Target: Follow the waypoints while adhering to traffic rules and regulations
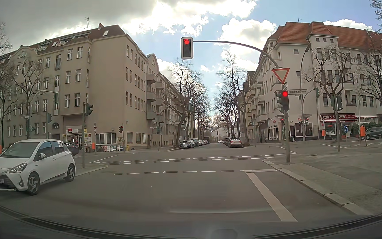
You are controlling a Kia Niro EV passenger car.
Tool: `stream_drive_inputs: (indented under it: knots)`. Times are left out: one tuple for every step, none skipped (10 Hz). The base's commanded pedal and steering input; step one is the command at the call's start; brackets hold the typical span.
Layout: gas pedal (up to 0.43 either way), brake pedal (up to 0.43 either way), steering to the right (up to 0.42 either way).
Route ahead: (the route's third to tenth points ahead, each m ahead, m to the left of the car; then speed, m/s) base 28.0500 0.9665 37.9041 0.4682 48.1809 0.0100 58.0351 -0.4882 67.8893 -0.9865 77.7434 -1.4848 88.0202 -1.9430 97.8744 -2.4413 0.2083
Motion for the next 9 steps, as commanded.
stream_drive_inputs:
  knots:
    - [0.000, 0.311, 0.002]
    - [0.000, 0.311, 0.002]
    - [0.000, 0.311, 0.001]
    - [0.000, 0.311, 0.000]
    - [0.000, 0.317, -0.002]
    - [0.000, 0.323, -0.002]
    - [0.000, 0.335, -0.002]
    - [0.000, 0.354, -0.004]
    - [0.000, 0.354, -0.004]
